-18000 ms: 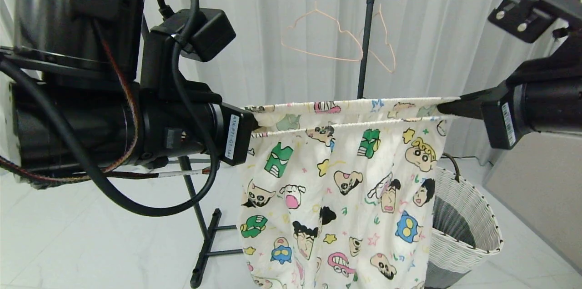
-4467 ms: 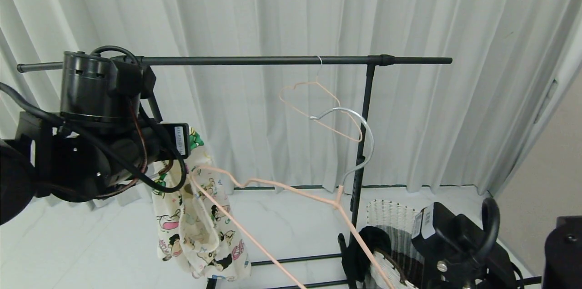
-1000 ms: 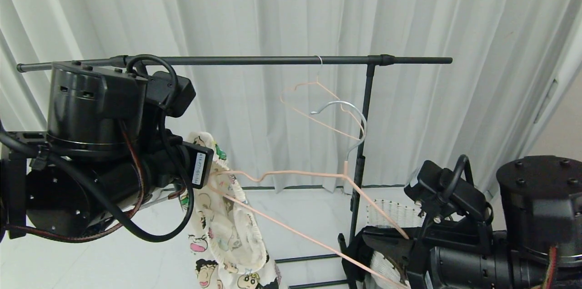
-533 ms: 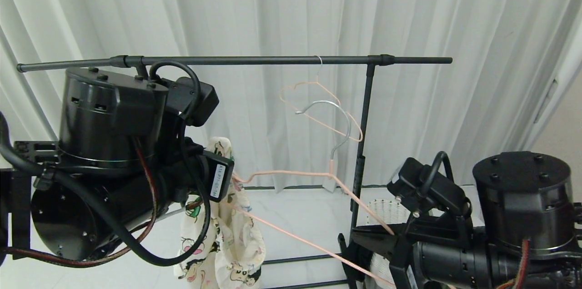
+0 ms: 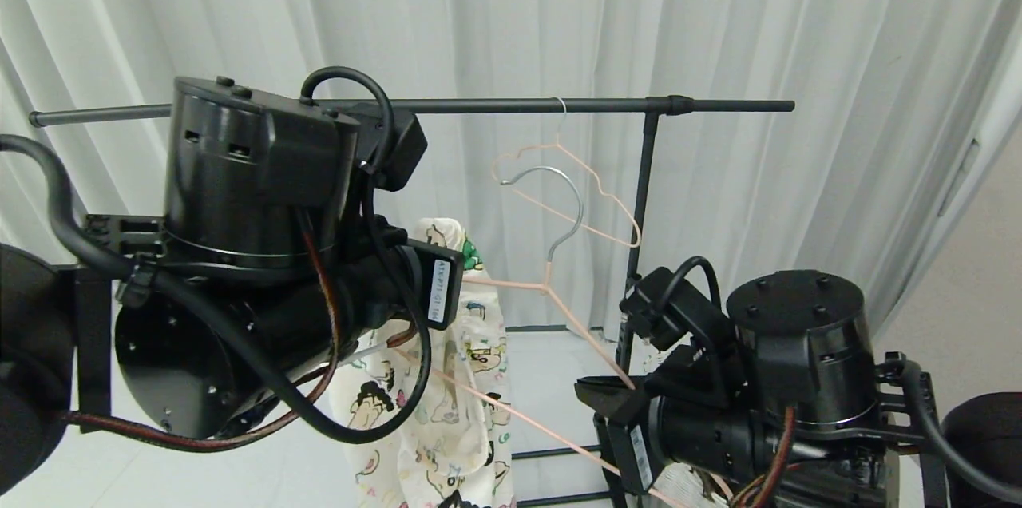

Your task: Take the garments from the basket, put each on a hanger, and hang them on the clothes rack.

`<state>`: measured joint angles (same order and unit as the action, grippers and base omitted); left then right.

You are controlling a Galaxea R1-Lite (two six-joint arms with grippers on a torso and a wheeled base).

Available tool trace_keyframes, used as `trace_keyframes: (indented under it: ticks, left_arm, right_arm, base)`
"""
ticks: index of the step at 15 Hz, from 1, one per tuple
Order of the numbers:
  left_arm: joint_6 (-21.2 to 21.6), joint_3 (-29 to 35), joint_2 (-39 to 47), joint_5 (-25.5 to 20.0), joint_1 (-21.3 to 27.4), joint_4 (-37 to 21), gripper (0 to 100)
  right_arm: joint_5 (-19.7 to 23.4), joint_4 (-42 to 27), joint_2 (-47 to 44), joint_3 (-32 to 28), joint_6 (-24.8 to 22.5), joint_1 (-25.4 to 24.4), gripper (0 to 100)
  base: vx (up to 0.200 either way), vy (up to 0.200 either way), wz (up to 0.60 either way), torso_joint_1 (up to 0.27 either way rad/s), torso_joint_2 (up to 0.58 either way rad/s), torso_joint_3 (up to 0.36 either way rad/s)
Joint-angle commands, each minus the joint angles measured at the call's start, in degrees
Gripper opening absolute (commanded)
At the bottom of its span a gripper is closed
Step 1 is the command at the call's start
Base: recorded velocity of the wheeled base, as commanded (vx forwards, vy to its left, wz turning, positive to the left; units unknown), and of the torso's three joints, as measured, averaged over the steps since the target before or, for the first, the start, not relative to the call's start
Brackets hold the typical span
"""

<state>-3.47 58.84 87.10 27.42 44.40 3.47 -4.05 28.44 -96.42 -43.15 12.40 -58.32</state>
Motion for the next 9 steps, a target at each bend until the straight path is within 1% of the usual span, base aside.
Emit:
trace_keyframes:
  ticks: [1,2,3,4,5,7,9]
  left_arm:
    - [-1.7,2.2,2.9,2.2,0.3,0.0,0]
    - [-2.3,2.8,4.4,5.2,0.2,0.0,0]
    - [-2.5,3.2,5.5,8.4,-0.7,0.0,0]
    - [-2.4,3.4,6.5,11.0,-2.4,0.0,0]
    - [-2.3,3.6,7.2,12.5,-4.2,0.9,0]
    - [-1.4,3.6,7.6,13.3,-7.5,2.2,0]
    - [0.0,3.5,7.4,13.3,-8.5,2.2,0]
  right_arm:
    - [-2.1,-0.1,-2.8,-2.3,2.4,-1.7,0]
    - [-4.0,-0.3,-3.0,-2.7,3.3,-2.1,0]
    - [-5.4,-1.3,-2.7,-2.6,3.3,-2.1,0]
    - [-6.8,-3.2,-1.9,-2.5,3.4,-2.1,0]
    - [-8.0,-5.9,-0.4,-2.5,3.4,-2.0,0]
    - [-8.5,-8.2,2.0,-2.3,3.5,-0.5,0]
    - [-8.6,-8.4,3.0,-2.1,3.4,1.5,0]
  base:
    - [0.000,0.000,0.00,0.000,0.00,0.000]
    - [0.000,0.000,0.00,0.000,0.00,0.000]
    - [0.000,0.000,0.00,0.000,0.00,0.000]
    - [0.000,0.000,0.00,0.000,0.00,0.000]
    - [0.000,0.000,0.00,0.000,0.00,0.000]
    - [0.000,0.000,0.00,0.000,0.00,0.000]
    - [0.000,0.000,0.00,0.000,0.00,0.000]
